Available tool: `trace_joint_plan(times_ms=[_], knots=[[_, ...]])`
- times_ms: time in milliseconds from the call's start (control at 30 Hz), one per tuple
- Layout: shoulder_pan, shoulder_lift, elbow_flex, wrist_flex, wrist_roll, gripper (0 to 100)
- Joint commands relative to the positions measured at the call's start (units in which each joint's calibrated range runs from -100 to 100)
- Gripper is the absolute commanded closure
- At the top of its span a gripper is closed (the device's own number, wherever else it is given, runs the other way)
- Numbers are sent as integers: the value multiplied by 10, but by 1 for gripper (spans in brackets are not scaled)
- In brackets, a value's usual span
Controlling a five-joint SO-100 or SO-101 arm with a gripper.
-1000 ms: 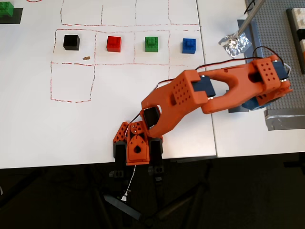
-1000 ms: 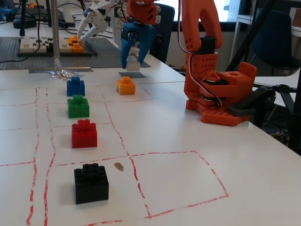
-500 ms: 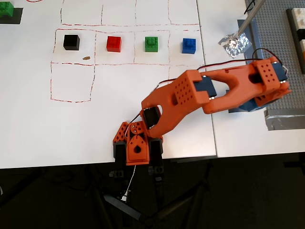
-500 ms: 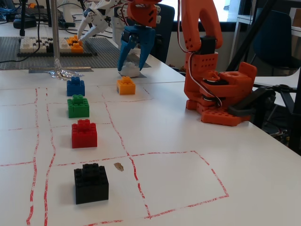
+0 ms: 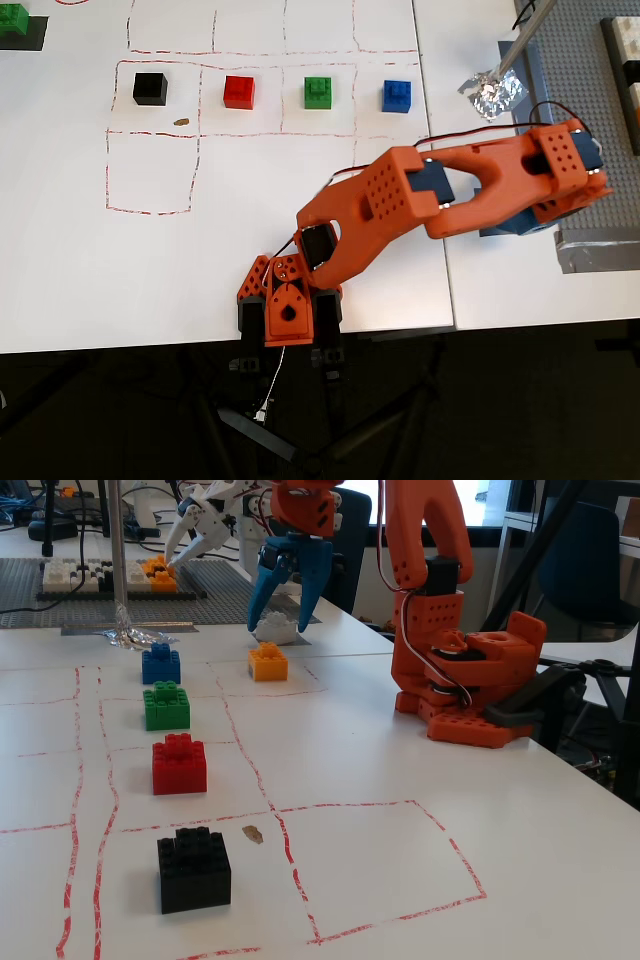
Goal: Grab the block and put it in the grey marker
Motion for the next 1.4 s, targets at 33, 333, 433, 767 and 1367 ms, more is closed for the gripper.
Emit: trace_joint_plan(times_ms=[33,333,433,767,1367], knots=[[22,-104,-114,77,-2,68],[-3,-205,-119,223,-4,72],[-25,-271,-40,226,-7,75],[-205,-493,254,227,-63,93],[-735,-649,609,-44,-427,100]])
